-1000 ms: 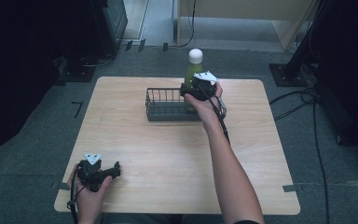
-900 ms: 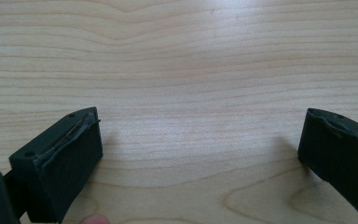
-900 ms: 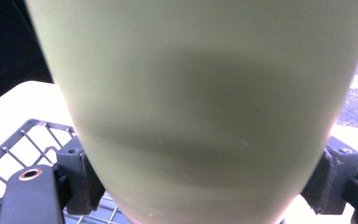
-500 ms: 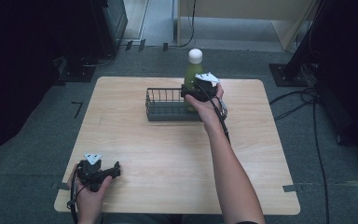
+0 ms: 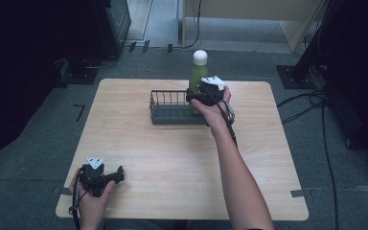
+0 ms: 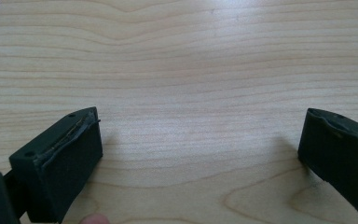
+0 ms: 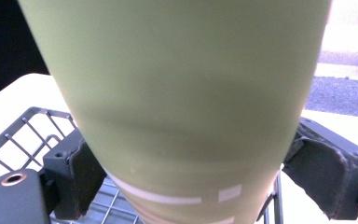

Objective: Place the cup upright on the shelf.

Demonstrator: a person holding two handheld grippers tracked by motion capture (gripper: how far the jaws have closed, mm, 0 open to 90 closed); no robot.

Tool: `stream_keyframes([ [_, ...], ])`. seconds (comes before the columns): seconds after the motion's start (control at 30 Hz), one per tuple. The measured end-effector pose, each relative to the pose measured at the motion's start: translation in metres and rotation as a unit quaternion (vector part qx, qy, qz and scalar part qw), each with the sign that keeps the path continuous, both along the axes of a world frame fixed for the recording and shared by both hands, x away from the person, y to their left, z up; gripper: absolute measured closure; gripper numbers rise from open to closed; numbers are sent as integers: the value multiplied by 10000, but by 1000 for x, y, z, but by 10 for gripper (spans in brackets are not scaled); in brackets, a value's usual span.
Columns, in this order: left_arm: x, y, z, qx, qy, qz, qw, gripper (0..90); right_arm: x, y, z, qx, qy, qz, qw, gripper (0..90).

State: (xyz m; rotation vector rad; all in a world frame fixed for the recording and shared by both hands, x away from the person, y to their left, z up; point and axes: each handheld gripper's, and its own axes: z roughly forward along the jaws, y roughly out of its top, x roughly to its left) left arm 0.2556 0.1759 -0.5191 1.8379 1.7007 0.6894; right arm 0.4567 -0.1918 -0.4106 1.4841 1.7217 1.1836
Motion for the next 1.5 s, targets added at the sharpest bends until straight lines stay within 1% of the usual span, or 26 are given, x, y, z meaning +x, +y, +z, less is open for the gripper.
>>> stream_keyframes([
  [0.13,0,0,0,-1,-1,0,10000,0,-1,-2,-1,-8,57,15,10000,109],
  [0.2,0,0,0,-1,-1,0,10000,0,-1,-2,0,-24,47,10,10000,127],
  [0.27,0,0,0,-1,-1,1,10000,0,-2,-2,0,-37,25,32,10000,135],
  [0.33,0,0,0,0,0,0,10000,0,-2,-1,0,-58,-7,74,10000,174],
  [0.43,0,0,0,-1,0,-1,10000,1,-2,1,0,-150,-60,125,9998,183],
  [0.57,0,0,0,-1,2,-1,10000,0,-3,0,0,-242,-121,119,9996,198],
  [0.67,0,0,0,0,3,-2,10000,0,-3,0,0,-308,-184,125,9993,203],
  [0.8,0,0,0,0,4,-3,10000,0,-2,1,0,-271,-216,60,9994,204],
  [0.93,0,0,0,0,1,-1,10000,0,-2,1,-1,-273,-252,90,9993,205],
  [1.07,0,0,0,0,0,0,10000,1,-6,3,-3,-369,-348,116,9986,204],
  [1.33,0,0,0,-1,0,0,10000,0,-6,6,-3,-349,-330,32,9988,199],
  [1.43,0,0,0,-1,-2,-1,10000,1,-6,5,-3,-288,-250,60,9993,190],
  [1.47,0,0,0,-2,0,1,10000,0,-6,5,-3,-266,-184,78,9994,180],
  [1.5,0,0,0,-1,-3,1,10000,0,-6,4,-4,-295,-139,86,9994,173],
])
